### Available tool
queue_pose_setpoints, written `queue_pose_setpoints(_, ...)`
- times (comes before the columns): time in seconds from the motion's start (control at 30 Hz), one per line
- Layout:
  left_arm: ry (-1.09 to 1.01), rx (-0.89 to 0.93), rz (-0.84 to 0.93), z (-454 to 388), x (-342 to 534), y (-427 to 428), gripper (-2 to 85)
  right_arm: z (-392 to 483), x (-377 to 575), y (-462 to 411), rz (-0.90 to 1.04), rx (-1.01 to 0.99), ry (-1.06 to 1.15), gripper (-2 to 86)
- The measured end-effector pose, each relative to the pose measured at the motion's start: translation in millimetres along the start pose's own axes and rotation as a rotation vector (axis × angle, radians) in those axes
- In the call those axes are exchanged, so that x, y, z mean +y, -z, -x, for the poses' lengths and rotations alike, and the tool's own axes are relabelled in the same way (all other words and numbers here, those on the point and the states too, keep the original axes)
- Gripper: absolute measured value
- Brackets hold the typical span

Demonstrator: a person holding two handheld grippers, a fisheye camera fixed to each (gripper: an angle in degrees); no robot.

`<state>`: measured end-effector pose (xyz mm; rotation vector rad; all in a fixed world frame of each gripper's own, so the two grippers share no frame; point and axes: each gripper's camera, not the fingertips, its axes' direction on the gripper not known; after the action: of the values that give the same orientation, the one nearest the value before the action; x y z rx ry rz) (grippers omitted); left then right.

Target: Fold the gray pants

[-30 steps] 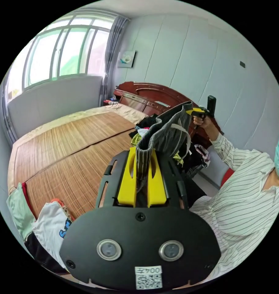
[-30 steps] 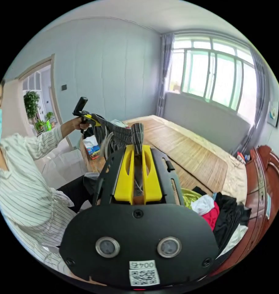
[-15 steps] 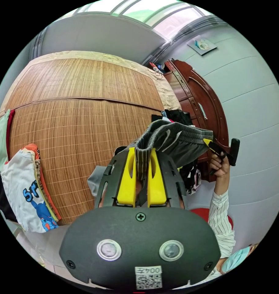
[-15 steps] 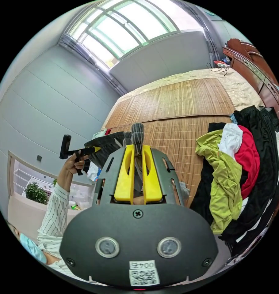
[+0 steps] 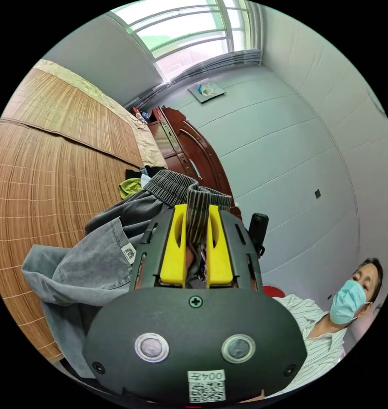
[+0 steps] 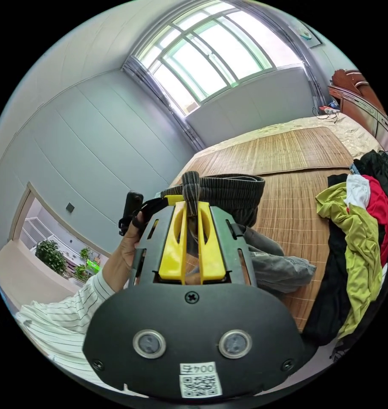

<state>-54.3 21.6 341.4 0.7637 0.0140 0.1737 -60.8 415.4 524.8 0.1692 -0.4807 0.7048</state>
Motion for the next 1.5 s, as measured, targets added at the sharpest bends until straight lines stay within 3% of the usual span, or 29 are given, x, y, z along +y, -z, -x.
queue_pose_setpoints(0.2,-0.041,0.261,-0.157,3.2,56.0,38.9,19.0,11.1,31.5,-12.6,-0.049,-0.055,0.09,6.0)
queue_pose_setpoints(0.37,-0.112,0.168,-0.165,-20.1,83.2,61.1,23.8,9.5,51.4,-25.7,-0.062,-0.104,0.134,6.5)
queue_pose_setpoints(0.53,-0.186,0.068,-0.119,-42.6,98.5,77.7,24.9,33.6,73.1,-37.4,-0.069,-0.005,0.246,8.0)
queue_pose_setpoints(0.63,-0.208,0.037,-0.125,-50.8,106.2,89.3,25.4,52.5,82.0,-45.8,-0.064,-0.006,0.325,13.0)
queue_pose_setpoints(0.77,-0.25,-0.064,-0.098,-67.1,112.3,94.8,26.0,84.8,92.4,-70.0,-0.027,0.216,0.433,13.7)
queue_pose_setpoints(0.9,-0.354,-0.261,0.003,-95.0,111.8,87.1,25.1,102.9,104.0,-87.9,0.003,0.315,0.498,14.0)
queue_pose_setpoints(1.03,-0.34,-0.457,0.036,-106.1,107.4,91.3,17.5,110.9,112.1,-91.5,-0.009,0.328,0.506,13.9)
queue_pose_setpoints(1.13,-0.245,-0.364,0.005,-91.3,101.0,113.4,13.2,121.3,123.9,-95.4,-0.023,0.387,0.574,12.9)
queue_pose_setpoints(1.33,-0.236,-0.382,-0.039,-92.8,90.2,155.6,8.2,121.8,137.3,-80.7,-0.044,0.365,0.618,8.3)
queue_pose_setpoints(1.5,-0.305,-0.326,-0.036,-118.5,72.0,202.9,7.2,68.3,143.5,-18.6,-0.115,0.226,0.563,13.8)
